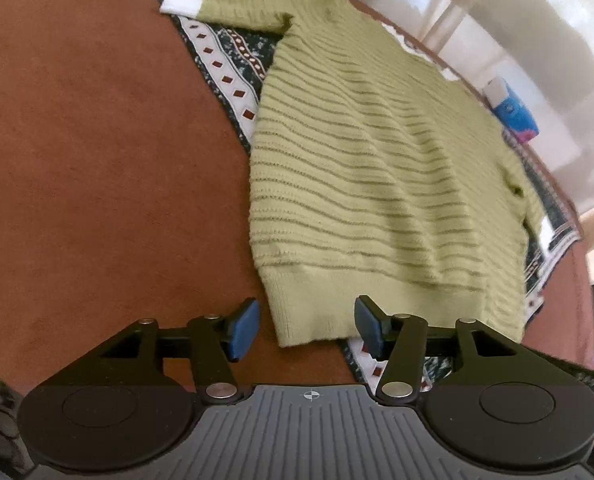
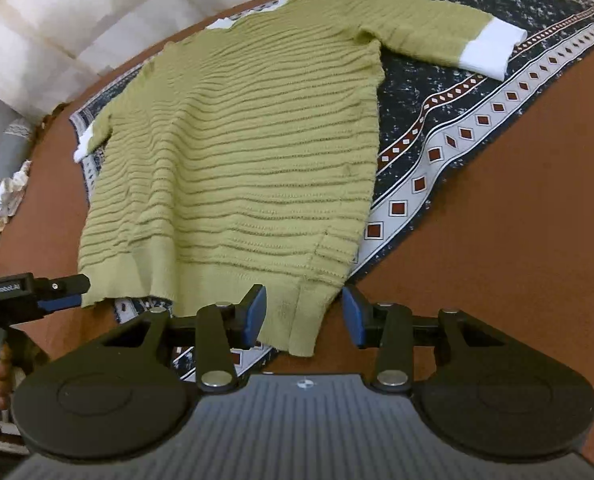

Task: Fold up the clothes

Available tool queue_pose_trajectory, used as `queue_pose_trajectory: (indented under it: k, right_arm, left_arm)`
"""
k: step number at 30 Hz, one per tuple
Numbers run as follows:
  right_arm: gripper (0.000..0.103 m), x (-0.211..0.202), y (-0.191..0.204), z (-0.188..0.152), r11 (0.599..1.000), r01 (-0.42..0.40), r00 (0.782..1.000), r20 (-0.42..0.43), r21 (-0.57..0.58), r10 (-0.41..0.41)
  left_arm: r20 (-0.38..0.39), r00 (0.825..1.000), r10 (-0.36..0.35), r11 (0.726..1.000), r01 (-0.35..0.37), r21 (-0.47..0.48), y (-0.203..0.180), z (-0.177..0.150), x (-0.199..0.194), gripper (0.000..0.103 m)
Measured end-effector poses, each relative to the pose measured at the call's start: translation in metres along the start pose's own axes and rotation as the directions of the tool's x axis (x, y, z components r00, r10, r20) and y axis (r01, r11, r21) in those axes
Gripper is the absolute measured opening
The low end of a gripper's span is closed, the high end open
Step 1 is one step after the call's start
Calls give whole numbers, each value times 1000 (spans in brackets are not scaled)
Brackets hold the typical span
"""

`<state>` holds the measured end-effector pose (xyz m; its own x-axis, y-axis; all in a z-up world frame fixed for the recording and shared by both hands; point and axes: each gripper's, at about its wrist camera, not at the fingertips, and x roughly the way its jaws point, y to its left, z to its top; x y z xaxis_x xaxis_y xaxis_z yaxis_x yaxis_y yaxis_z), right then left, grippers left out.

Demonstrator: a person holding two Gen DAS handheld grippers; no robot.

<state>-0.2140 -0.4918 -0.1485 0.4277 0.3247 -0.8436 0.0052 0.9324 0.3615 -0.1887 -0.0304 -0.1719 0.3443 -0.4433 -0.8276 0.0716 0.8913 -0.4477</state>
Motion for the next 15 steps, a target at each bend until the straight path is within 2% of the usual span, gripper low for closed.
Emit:
queue_pose_trajectory:
  k: [2,3,4,6,7,8,9,10,11,15]
  right_arm:
    - [48,1,5,-1,1000,27,1000,12,-5,-27]
    - [48,1,6,-2,999,39,999,13,-7,-39]
    - [48,2,8,-3,999,50,999,14,-9,-50]
    - [45,2,11,-5,997,74,997,15,-12,-73]
    - [37,3,12,-6,996,85,996,16,-14,-85]
    - [28,3,13,-7,995,97,995,17,-16,-97]
    - [24,3,14,-7,994,108,994,16,1,-108]
    - [11,3,13,-7,993,114,993,12,15,-114]
    - [6,3,13,-7,993,117,993,7,27,-117]
    - [3,-10,15,-3,993,99,994,33,62,-101]
  left_arm:
    - [2,1000,-21,1000,21,6,2,2,0,64]
    - [2,1000,-26,1000,26,12,3,3,1,54]
    - [1,1000,-26,999,26,21,2,4,2,37]
    - [-4,1000,-19,999,19,42,2,5,4,27]
    - [-6,1000,-19,998,19,53,2,6,5,9]
    - [-7,1000,-22,998,22,62,3,6,5,5]
    - [-5,1000,-26,997,27,67,4,8,4,0]
    - [0,999,-33,997,33,70,5,9,2,0]
    - [8,999,-40,997,40,73,6,10,0,0]
    - [56,996,-65,994,59,91,5,15,-20,0]
